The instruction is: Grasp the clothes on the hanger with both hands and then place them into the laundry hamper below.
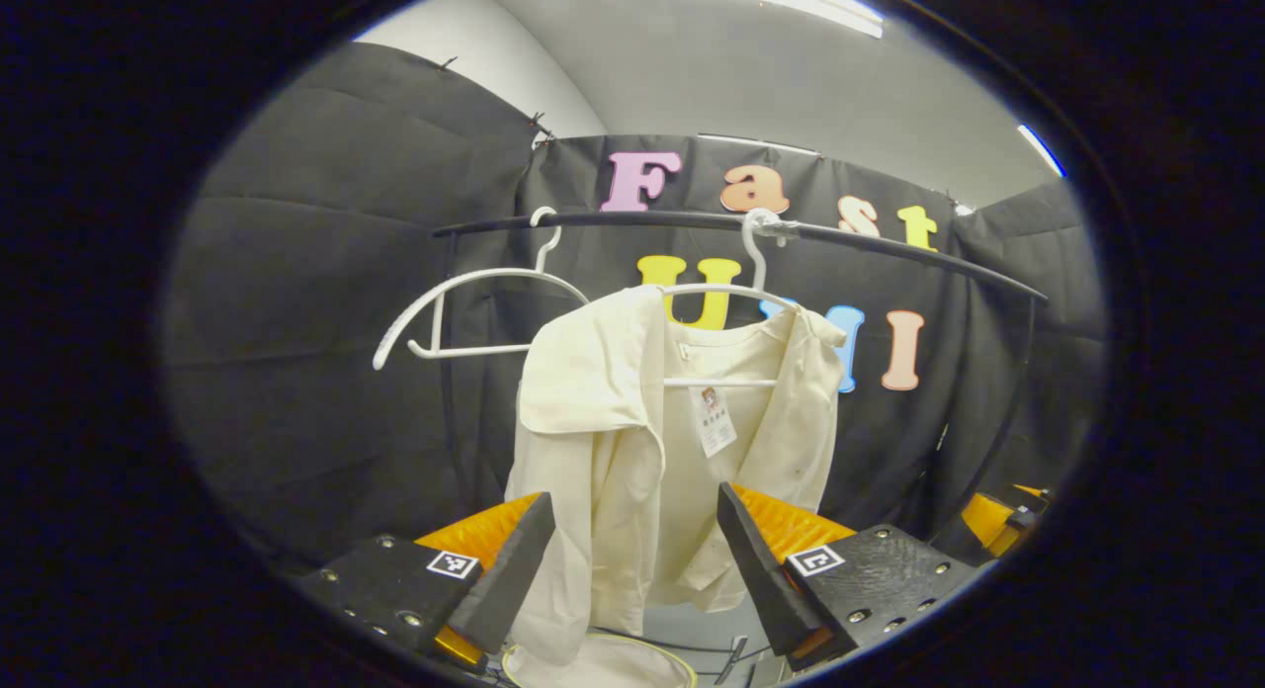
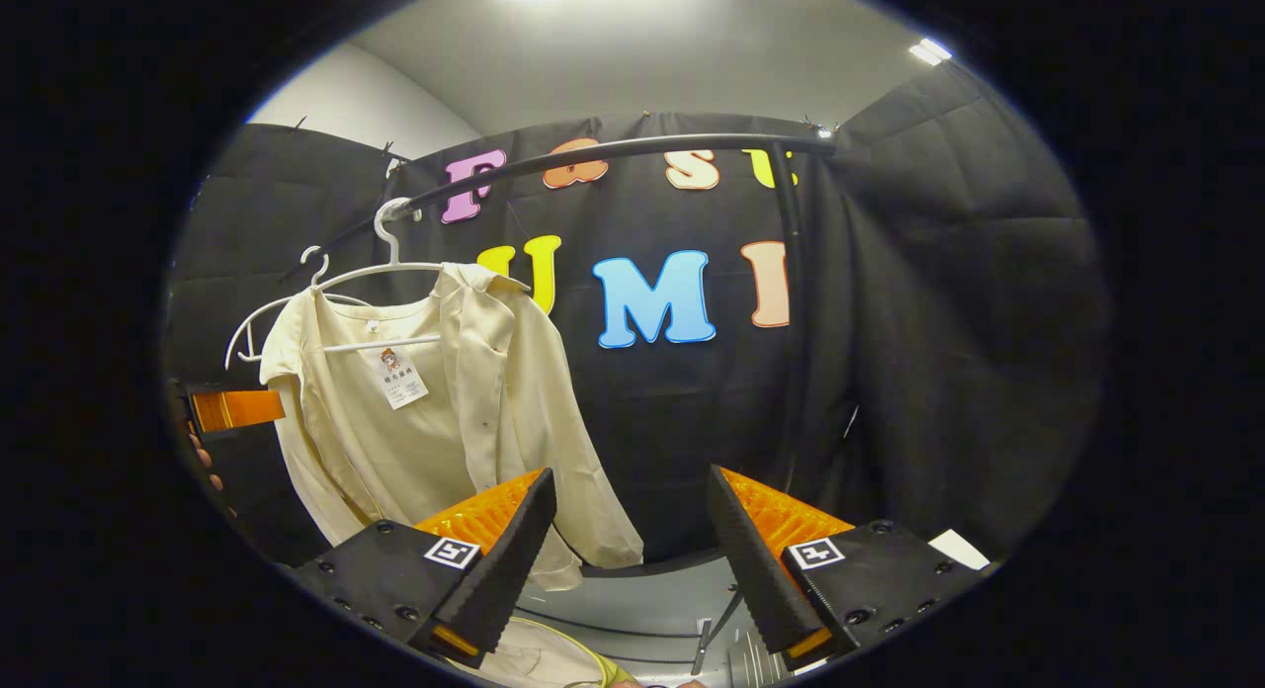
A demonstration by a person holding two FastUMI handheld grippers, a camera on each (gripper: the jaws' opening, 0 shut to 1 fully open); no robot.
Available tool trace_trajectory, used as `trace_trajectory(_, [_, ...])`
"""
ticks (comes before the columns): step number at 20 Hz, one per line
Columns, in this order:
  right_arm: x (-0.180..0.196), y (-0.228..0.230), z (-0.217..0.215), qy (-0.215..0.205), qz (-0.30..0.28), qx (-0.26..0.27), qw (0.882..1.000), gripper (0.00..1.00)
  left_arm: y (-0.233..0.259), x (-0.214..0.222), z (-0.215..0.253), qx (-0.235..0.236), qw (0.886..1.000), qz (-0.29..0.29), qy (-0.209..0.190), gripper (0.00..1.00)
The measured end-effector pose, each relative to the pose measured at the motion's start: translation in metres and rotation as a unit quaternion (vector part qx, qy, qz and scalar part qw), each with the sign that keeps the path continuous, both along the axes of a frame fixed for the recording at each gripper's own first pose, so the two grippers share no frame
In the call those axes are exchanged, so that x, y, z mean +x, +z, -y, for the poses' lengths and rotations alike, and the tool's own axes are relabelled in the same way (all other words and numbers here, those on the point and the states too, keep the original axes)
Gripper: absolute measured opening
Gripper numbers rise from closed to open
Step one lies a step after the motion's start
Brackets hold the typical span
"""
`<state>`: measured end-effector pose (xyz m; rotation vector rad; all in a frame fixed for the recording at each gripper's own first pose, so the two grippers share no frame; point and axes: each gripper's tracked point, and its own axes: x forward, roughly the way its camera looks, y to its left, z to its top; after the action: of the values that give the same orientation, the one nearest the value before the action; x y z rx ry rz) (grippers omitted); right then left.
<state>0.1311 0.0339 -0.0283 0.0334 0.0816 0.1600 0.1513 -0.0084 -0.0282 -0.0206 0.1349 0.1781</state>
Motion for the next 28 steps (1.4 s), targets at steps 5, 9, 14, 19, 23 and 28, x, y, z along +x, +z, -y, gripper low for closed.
trace_trajectory(5, [0.039,-0.003,-0.012,0.036,0.003,0.001,0.999,0.98,-0.007,0.046,-0.012,-0.012,0.999,-0.002,0.038,0.97])
trace_trajectory(9, [0.066,-0.009,-0.021,0.062,-0.002,-0.001,0.998,0.98,-0.013,0.073,-0.018,-0.005,0.998,-0.009,0.061,0.97])
trace_trajectory(14, [0.086,-0.018,-0.033,0.09,-0.016,0.003,0.996,0.96,-0.015,0.093,-0.027,0.009,0.995,-0.006,0.097,0.97])
trace_trajectory(19, [0.103,-0.023,-0.044,0.117,-0.023,0.0,0.993,0.96,-0.016,0.111,-0.036,0.025,0.991,-0.005,0.129,0.96])
trace_trajectory(23, [0.116,-0.029,-0.049,0.138,-0.035,-0.001,0.99,0.96,-0.015,0.115,-0.047,0.037,0.988,-0.008,0.153,0.87])
trace_trajectory(28, [0.125,-0.036,-0.062,0.171,-0.045,-0.01,0.984,0.96,-0.009,0.103,-0.061,0.045,0.982,-0.002,0.185,0.23])
